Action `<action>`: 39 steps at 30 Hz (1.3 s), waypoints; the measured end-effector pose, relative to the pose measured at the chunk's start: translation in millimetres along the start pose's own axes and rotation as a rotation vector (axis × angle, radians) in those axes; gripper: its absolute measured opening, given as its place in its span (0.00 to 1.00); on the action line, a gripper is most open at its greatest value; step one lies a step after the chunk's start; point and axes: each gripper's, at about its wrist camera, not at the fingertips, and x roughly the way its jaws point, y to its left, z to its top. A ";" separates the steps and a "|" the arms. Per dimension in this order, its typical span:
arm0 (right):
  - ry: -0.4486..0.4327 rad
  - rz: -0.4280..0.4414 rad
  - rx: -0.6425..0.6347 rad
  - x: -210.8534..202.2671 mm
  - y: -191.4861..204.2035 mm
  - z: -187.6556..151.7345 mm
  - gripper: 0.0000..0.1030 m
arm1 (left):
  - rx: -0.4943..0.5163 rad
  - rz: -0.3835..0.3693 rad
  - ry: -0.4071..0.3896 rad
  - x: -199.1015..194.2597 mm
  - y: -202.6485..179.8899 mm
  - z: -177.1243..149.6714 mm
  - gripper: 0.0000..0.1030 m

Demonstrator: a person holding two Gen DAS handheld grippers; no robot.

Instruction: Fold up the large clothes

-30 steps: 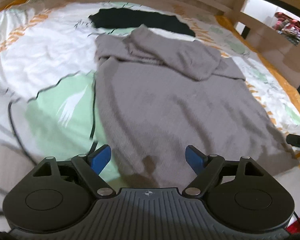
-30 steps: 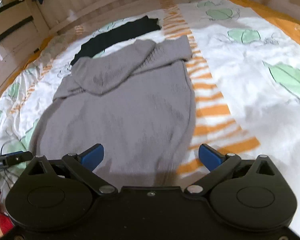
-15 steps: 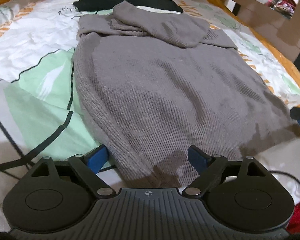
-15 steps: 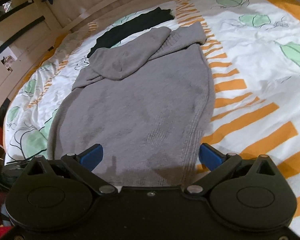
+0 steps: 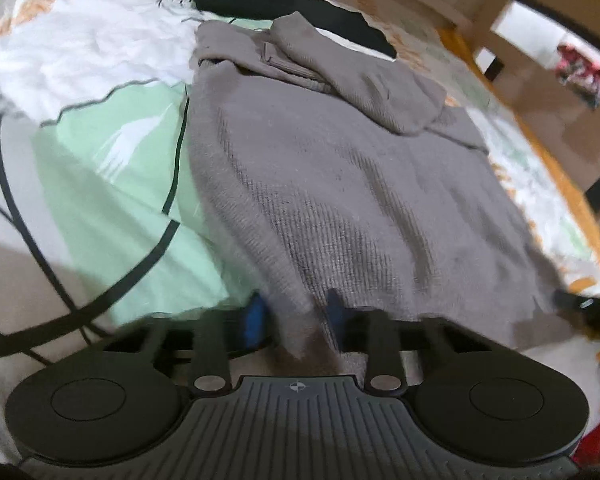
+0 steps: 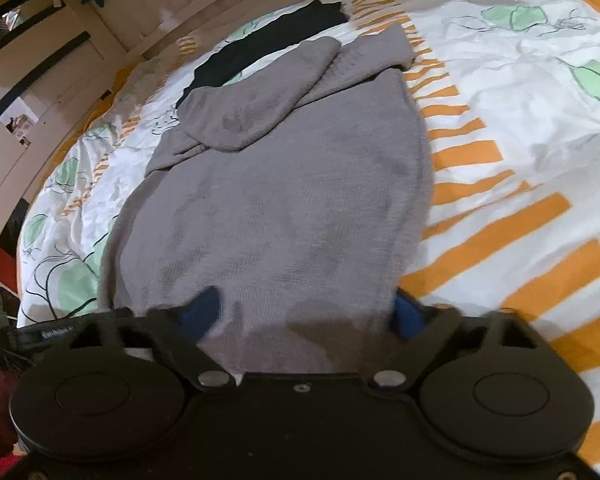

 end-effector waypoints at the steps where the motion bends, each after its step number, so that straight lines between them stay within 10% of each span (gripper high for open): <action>1: 0.000 -0.016 0.000 -1.6 -2.7 0.1 0.49 | 0.000 -0.011 0.003 -0.3 0.1 0.9 0.18; 2: -0.001 -0.031 0.007 -2.9 -6.7 -0.6 0.21 | 0.004 -0.021 -0.006 -2.1 -0.9 0.9 0.15; 3: -0.003 -0.027 0.018 -3.8 -10.4 -1.0 0.16 | 0.007 -0.040 -0.019 -5.5 -1.4 0.7 0.15; 20: -0.265 0.303 0.217 -26.1 -35.7 72.8 0.16 | -0.226 -0.222 -0.285 -54.4 39.2 83.3 0.10; 31: -0.334 0.266 0.188 34.0 -25.6 174.9 0.16 | -0.216 -0.188 -0.426 -14.1 42.7 170.5 0.10; 39: -0.304 0.183 0.189 105.6 -29.2 223.2 0.16 | -0.241 -0.101 -0.366 48.2 57.2 215.5 0.10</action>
